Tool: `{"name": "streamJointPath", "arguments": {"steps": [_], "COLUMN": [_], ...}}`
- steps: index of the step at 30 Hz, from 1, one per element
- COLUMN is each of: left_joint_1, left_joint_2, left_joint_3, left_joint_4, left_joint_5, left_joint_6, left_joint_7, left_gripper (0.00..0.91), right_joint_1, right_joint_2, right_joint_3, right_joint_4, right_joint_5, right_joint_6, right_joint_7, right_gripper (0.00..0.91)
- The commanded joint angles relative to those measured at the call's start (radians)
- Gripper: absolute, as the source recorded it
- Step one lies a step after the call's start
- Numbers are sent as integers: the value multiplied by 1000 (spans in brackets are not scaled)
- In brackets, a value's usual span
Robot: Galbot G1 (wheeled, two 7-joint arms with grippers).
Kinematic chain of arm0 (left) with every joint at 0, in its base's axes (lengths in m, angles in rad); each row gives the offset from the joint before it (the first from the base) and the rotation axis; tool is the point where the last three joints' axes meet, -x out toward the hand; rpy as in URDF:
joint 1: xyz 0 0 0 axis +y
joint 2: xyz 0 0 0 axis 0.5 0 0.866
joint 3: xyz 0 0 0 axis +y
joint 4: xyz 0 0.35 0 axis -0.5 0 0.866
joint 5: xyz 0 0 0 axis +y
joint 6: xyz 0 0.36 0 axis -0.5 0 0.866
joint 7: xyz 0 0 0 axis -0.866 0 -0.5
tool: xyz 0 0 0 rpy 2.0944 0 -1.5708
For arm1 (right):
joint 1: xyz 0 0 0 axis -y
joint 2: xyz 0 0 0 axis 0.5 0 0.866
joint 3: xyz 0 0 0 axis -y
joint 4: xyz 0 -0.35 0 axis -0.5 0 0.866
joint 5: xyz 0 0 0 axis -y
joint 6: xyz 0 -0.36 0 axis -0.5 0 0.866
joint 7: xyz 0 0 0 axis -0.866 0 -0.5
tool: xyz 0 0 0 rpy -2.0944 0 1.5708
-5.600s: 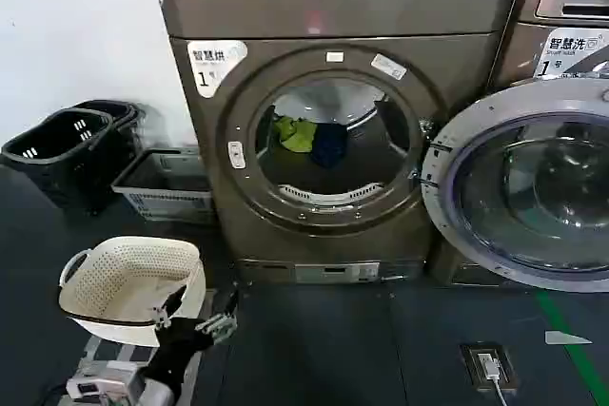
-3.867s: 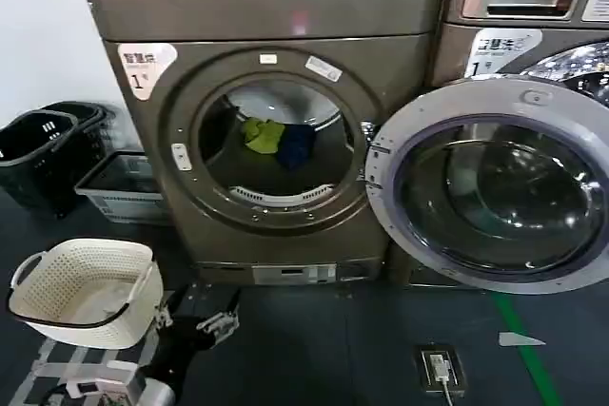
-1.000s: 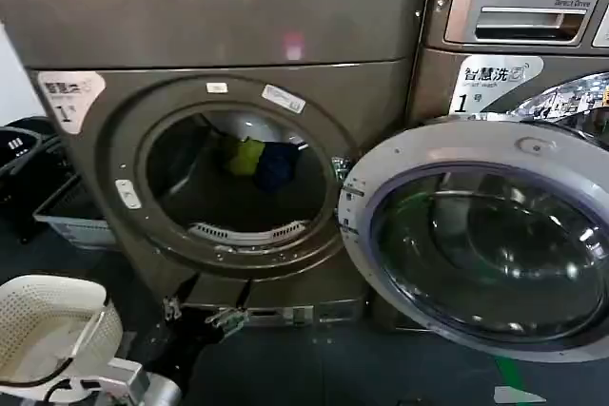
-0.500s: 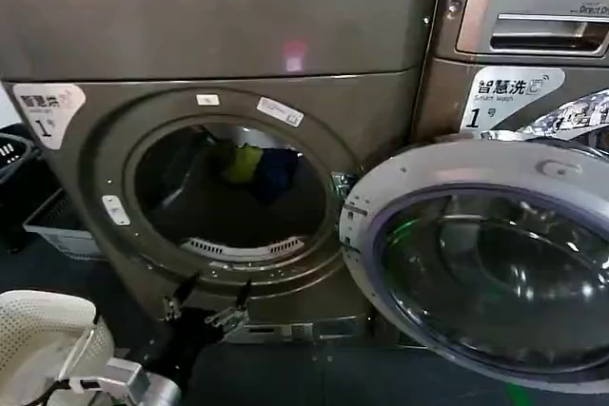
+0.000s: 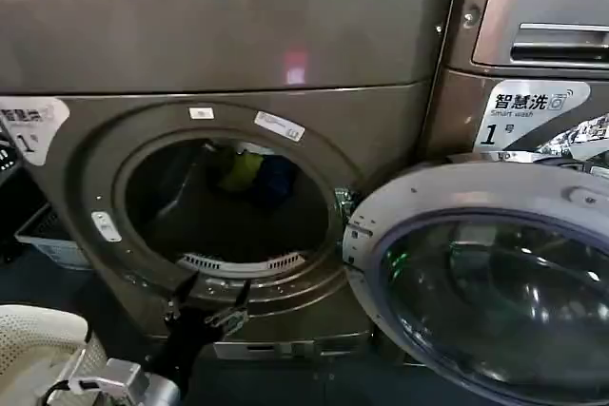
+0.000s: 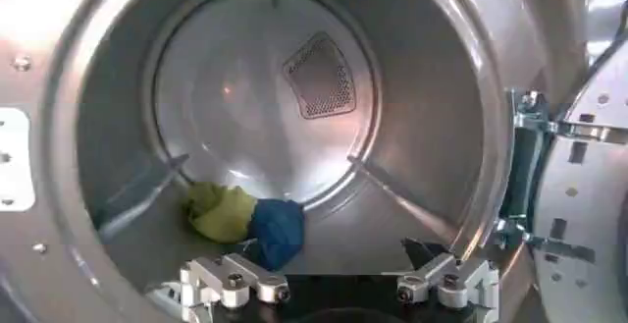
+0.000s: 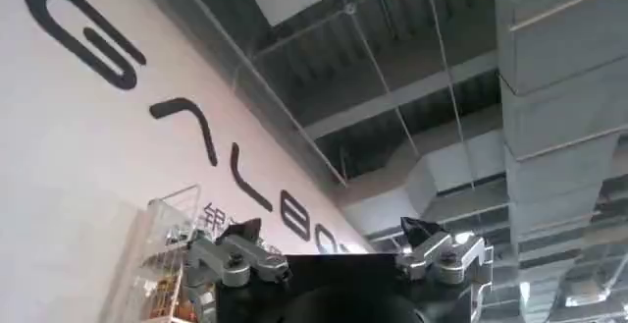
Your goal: Grasp the clothes from the dryer.
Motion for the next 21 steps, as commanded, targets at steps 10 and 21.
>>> {"name": "streamJointPath", "arguments": {"steps": [10, 21], "left_joint_1": [0, 1], "left_joint_2": [4, 6], "left_joint_3": [2, 6], "left_joint_4": [-1, -3], "left_joint_5": [1, 3], "left_joint_6": [1, 1], "left_joint_7": [0, 0], "left_gripper": [907, 907], "right_joint_1": [1, 2], "right_joint_2": [1, 0], "right_joint_3": [-1, -5], "right_joint_4": [0, 4], "right_joint_5": [-1, -3], "right_joint_6": [-1, -3], "right_joint_7": [-1, 0], "right_gripper": [907, 907]}}
